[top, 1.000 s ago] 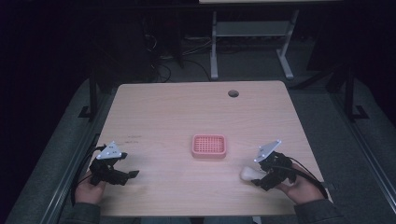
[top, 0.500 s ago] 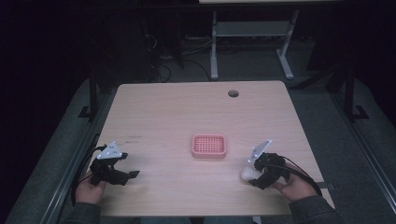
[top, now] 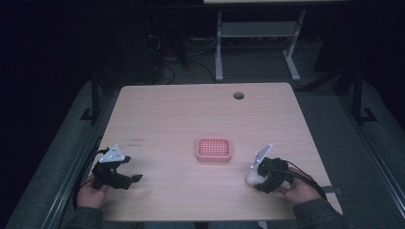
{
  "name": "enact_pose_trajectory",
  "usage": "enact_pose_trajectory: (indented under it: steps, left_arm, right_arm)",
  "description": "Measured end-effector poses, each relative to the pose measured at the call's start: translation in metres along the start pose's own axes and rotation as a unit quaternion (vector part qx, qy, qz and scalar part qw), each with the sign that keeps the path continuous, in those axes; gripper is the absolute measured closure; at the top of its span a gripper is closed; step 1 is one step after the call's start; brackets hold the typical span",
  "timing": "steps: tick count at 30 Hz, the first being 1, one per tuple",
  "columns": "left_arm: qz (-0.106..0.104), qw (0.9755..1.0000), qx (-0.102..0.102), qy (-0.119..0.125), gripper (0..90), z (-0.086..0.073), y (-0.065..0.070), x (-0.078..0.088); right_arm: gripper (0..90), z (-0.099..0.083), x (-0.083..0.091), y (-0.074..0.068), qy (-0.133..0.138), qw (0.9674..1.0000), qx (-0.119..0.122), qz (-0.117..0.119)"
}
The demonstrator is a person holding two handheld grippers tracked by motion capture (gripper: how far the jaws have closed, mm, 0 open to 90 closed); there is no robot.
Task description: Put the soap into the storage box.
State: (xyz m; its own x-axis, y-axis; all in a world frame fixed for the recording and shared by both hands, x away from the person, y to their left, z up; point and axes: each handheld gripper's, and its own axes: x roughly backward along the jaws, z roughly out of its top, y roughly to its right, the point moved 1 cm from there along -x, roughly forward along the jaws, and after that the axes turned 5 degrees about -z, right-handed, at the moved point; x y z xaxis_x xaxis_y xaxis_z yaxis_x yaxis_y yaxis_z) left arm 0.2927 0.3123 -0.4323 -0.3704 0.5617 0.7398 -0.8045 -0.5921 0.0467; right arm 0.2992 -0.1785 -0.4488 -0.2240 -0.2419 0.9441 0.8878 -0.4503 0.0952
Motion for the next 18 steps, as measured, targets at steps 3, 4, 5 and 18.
enact_pose_trajectory:
  steps: [3,4,5,18]
  left_arm:
    - [0.001,1.0,0.001,0.001,14.9,-0.0001,0.0002,0.0001]
    - [0.0,1.0,0.002,0.003,14.9,-0.0001,0.0003,0.0002]
    - [0.001,1.0,0.002,0.002,14.9,-0.0001,0.0002,0.0004]
    - [0.0,1.0,0.001,0.002,14.9,0.0,0.0005,0.0001]
  right_arm:
    - [44.3,0.0,-0.0014,-0.0003,-0.004,1.0,-0.001,0.002]
    - [44.7,0.0,-0.0015,-0.0002,-0.004,1.0,-0.002,0.003]
    - [44.7,0.0,-0.0015,-0.0002,-0.004,1.0,-0.002,0.003]
    - [47.6,-0.0001,-0.0025,0.0016,-0.01,0.9999,-0.001,0.004]
